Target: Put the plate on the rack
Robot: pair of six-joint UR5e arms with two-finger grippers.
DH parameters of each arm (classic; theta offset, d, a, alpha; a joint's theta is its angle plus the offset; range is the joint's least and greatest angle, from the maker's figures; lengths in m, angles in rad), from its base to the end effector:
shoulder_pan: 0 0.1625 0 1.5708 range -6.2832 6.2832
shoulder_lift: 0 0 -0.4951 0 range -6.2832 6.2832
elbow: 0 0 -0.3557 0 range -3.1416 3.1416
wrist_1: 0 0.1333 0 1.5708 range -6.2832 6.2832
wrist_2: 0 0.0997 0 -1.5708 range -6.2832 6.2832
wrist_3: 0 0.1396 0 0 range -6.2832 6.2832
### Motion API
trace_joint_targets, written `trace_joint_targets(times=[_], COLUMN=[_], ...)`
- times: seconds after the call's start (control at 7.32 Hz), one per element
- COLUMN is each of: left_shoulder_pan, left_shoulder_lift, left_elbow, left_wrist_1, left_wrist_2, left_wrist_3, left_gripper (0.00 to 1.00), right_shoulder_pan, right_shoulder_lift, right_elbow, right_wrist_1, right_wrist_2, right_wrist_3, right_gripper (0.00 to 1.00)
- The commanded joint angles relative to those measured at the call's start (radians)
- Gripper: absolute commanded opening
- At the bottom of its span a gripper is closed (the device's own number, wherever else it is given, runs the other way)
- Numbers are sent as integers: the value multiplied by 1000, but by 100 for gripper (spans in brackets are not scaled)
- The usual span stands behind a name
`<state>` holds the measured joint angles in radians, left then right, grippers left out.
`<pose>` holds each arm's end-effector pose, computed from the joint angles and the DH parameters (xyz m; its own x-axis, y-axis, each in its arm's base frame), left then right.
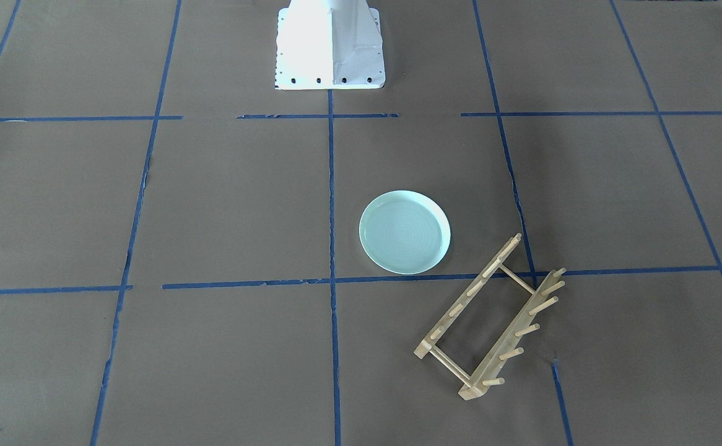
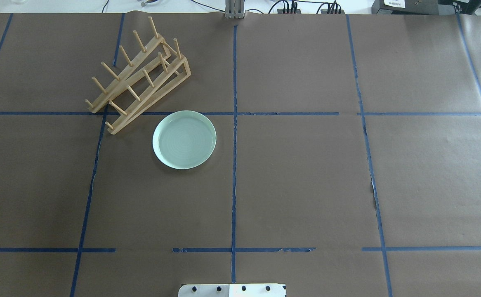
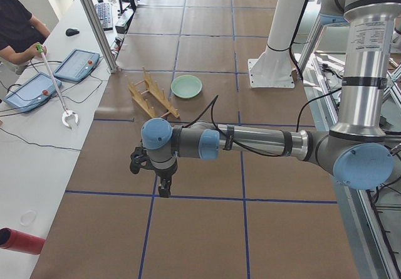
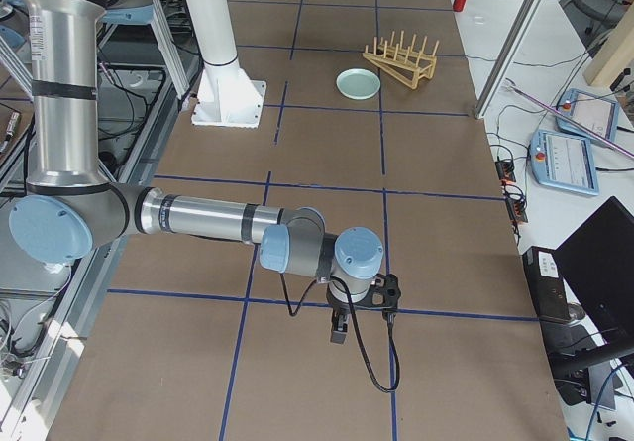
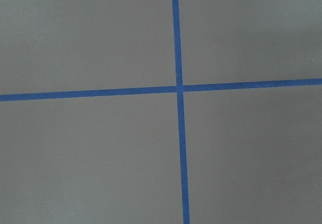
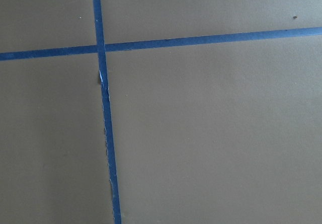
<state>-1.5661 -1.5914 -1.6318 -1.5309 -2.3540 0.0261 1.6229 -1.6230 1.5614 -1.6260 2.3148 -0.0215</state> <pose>-0.0326 -0.4686 0.7232 0.7081 0.0588 -0.7036 -0.0232 0.9979 0.0601 0.0604 -0.4137 0.7925 0.7316 0.0958 0.6750 -0.0360 0.9941 -0.1021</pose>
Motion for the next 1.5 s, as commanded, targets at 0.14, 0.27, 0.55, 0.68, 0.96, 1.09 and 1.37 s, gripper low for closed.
trace_joint_targets(times=[0.14,0.27,0.55,0.68,0.96,1.09,1.37], left_shoulder_pan=[20,56,124,150,279,347,428], left_shoulder_lift=[-33,-100,-247,-315,-402,-491,-646], left_elbow=[-20,-23,-25,-37,-94,-120,-131], left_wrist_1=[0,5,5,3,18,117,253], left_wrist_2=[2,1,5,62,111,113,142], left_wrist_3=[-6,-11,-84,-106,-267,-323,-466], left_gripper=[100,100,100,100,100,100,100], right_shoulder_pan=[0,0,0,0,0,0,0], right_shoulder_lift=[0,0,0,0,0,0,0], right_elbow=[0,0,-1,0,0,0,0], right_wrist_1=[0,0,0,0,0,0,0], right_wrist_2=[0,0,0,0,0,0,0], right_wrist_3=[0,0,0,0,0,0,0], right_gripper=[100,100,100,100,100,100,100])
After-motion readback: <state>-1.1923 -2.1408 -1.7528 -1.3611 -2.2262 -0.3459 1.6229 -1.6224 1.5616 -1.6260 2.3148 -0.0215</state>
